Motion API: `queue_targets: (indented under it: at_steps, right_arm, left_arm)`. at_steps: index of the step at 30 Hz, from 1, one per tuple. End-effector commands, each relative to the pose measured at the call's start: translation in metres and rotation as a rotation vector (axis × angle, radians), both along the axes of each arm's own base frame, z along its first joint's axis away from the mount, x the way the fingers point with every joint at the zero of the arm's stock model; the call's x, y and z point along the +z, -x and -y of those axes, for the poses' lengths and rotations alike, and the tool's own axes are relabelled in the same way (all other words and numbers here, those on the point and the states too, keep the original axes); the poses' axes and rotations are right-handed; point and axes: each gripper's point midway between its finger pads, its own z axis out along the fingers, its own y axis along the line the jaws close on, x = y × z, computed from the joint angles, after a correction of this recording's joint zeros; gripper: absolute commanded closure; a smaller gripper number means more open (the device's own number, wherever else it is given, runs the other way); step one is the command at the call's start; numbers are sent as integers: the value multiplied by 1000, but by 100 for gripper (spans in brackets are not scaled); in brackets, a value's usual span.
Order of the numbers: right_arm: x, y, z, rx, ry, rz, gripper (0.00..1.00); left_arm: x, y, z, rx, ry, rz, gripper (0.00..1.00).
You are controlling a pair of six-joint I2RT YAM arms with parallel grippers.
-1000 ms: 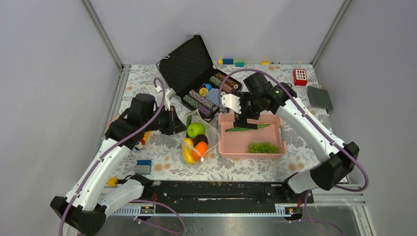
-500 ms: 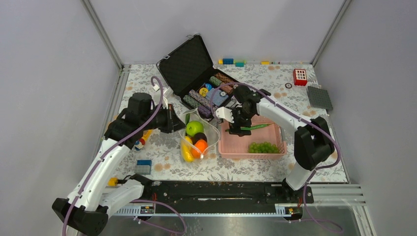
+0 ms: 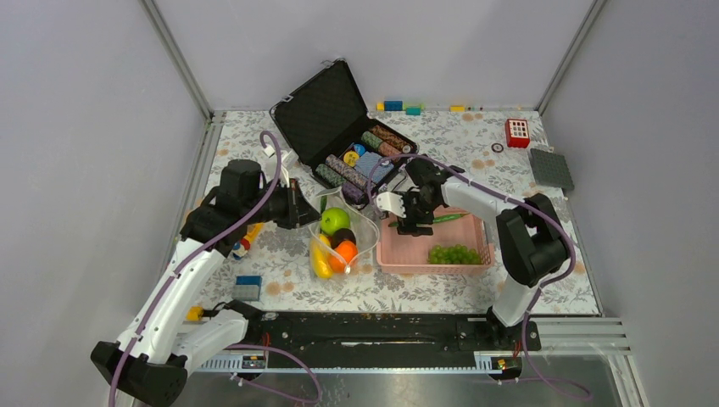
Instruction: Place the food in the zip-top bag and seal the zipper
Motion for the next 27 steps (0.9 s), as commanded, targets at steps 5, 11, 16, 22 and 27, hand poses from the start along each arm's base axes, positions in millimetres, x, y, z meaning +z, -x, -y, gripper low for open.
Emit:
queue_targets:
  at_steps: [5,11,16,22,27]
  right_arm:
    - [-19,-14,-3,24,2,10,28]
    - [-30,-6,1,37,15,-18,33]
    - [-40,-1,3,56,20,-23,43]
    - [-42,0,5,54,22,-14,52]
    - [-40,-2,0,32,-6,-2,74]
  left_arm:
    - [16,-7,3,-15,35,82,100]
    - [16,-8,3,-15,34,84,100]
    - [18,-7,5,-23,44,97,100]
    - [19,-7,4,-22,48,103,100]
    - [19,-6,5,-27,53,100,100]
